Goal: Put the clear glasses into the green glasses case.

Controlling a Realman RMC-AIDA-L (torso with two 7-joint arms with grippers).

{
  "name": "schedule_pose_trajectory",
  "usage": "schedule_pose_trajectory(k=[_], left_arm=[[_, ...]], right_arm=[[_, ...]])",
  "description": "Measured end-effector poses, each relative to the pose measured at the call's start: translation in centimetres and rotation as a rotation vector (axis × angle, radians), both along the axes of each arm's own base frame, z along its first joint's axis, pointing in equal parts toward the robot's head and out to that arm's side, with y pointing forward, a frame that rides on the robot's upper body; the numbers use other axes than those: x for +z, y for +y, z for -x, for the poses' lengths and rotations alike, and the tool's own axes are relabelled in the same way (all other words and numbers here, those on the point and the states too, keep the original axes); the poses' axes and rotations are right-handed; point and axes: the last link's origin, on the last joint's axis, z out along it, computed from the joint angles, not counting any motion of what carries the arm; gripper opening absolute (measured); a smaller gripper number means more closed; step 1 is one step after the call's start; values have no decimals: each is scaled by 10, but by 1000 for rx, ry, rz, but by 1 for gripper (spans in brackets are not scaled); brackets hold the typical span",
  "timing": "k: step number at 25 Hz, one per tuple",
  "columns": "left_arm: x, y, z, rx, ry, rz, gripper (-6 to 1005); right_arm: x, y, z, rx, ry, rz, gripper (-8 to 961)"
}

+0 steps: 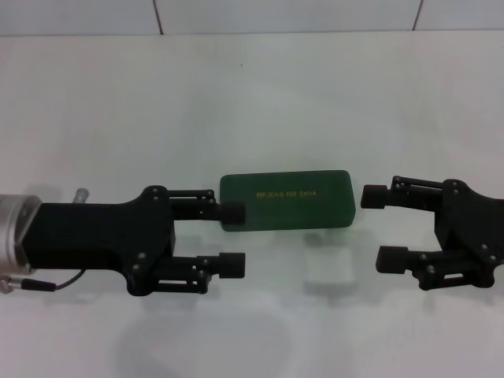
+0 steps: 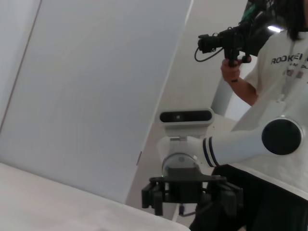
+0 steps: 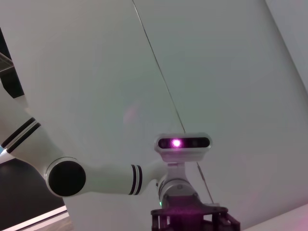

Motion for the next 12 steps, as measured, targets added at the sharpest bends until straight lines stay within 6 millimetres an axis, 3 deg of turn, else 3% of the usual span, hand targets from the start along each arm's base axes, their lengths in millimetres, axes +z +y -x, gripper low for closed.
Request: schedule_pose_trajectory(k=[12], left_arm=[[2, 0, 1, -3, -1, -23, 689]], right_arm=[[-5, -3, 1, 20, -19, 25, 833]])
